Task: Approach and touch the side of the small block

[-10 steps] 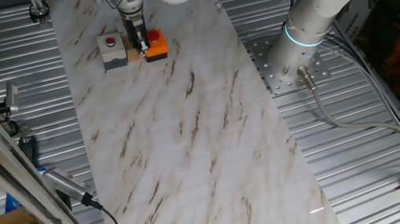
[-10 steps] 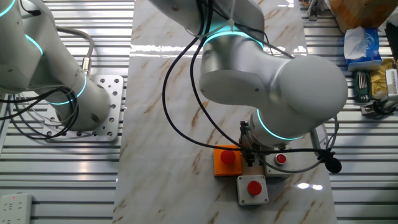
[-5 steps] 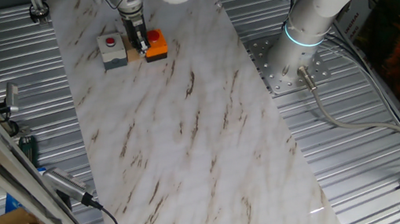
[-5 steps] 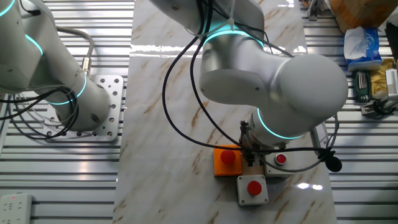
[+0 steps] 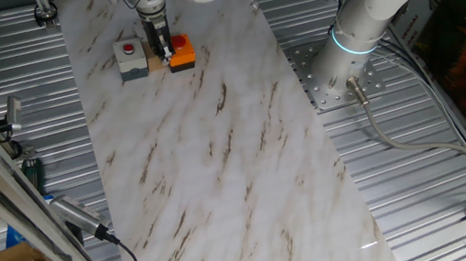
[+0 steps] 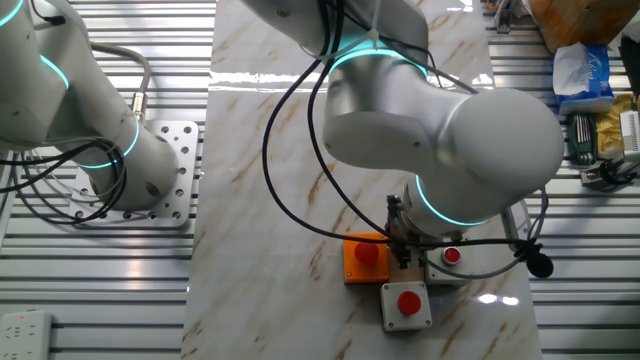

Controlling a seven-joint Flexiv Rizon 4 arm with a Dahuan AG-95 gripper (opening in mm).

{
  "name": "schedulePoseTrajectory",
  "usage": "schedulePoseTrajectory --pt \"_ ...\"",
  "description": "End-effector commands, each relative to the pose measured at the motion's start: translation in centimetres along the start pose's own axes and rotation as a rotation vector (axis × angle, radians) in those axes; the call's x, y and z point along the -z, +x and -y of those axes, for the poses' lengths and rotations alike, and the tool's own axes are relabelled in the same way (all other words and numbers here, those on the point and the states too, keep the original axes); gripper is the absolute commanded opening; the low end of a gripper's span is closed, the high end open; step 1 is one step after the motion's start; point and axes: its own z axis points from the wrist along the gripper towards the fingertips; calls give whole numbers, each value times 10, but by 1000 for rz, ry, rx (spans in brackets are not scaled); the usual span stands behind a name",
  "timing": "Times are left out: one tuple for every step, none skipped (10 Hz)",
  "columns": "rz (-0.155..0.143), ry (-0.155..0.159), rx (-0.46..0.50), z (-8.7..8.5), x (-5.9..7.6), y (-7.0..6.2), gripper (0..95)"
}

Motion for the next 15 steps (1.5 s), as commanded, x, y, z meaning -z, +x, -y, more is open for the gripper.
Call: schedulePoseTrajectory --pt "-1 -5 -9 -1 1 0 0" --pt "-1 -4 -13 -1 2 0 0" --pt "-1 -2 -11 -1 2 -1 0" --pt "0 -3 -11 -1 2 -1 0" --pt "0 -2 -14 -1 2 -1 0" --pt "1 -4 -22 -3 5 0 0" --pt "1 -4 -28 -5 8 -1 0" --pt "-1 -4 -36 -10 12 -4 0" --pt "-4 -6 -48 -20 20 -9 0" --pt "-5 -7 -54 -28 25 -11 0" --pt "-3 -10 -63 -38 31 -12 0" --pt "-1 -10 -73 -44 34 -13 0" --pt "1 -14 -112 -60 44 -12 0" --pt "0 -11 -126 -71 50 -12 0" --pt "-4 -16 -159 -89 63 -16 0"
